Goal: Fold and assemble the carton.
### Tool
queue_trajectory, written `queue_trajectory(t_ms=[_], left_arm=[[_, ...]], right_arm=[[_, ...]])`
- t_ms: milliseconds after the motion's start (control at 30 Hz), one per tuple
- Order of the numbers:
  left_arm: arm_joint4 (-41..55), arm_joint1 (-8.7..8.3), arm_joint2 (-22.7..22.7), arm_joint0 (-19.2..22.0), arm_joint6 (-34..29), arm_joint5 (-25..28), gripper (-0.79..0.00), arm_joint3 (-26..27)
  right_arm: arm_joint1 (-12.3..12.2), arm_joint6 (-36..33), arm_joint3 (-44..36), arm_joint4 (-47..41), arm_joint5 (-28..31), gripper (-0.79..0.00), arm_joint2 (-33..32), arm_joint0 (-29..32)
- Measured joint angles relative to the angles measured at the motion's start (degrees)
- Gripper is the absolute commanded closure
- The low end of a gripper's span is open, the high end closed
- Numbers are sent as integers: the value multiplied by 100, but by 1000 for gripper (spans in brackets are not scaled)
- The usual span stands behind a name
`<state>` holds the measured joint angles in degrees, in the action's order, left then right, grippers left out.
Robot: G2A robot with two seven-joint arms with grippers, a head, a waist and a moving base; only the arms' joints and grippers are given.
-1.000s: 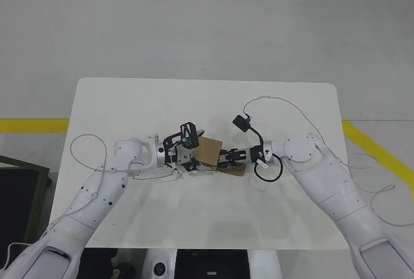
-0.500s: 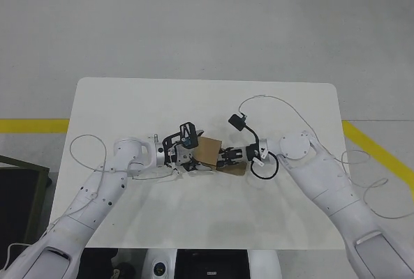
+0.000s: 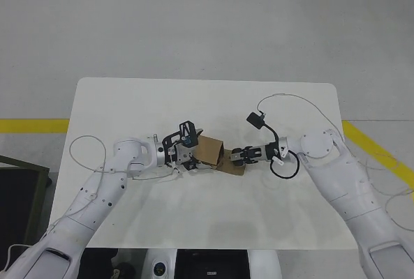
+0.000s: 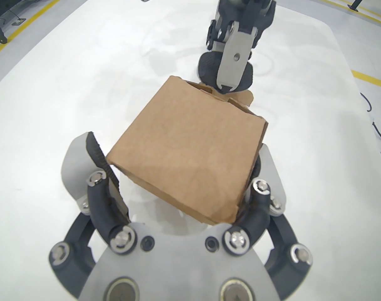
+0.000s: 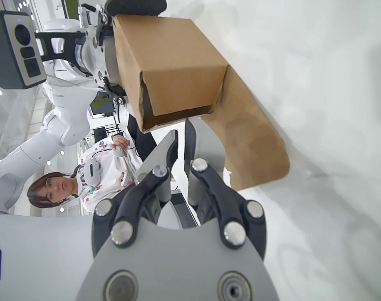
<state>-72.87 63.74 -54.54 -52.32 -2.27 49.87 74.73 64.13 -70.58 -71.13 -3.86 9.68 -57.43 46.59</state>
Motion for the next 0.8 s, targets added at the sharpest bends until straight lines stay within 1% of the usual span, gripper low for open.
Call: queue_trajectory(t_ms=[67, 267, 300, 533, 800], left_arm=[[18, 4, 0, -1, -23, -15, -785, 4], [54, 13, 2, -7, -75, -41, -785, 20], [58, 14, 1, -8, -83, -42, -785, 23], [74, 22, 11, -23, -117, -29, -785, 35], [60, 29, 15, -16, -109, -4, -785, 30]], right_arm=[[-71, -79, -176, 128, -116, -219, -152, 111], [-253, -94, -486, 367, -336, -354, -589, 539], [-280, -87, -528, 385, -350, -366, -661, 608], [-372, -39, -699, 413, -419, -379, -885, 867], [-284, 246, -458, 77, -335, -385, -574, 861]])
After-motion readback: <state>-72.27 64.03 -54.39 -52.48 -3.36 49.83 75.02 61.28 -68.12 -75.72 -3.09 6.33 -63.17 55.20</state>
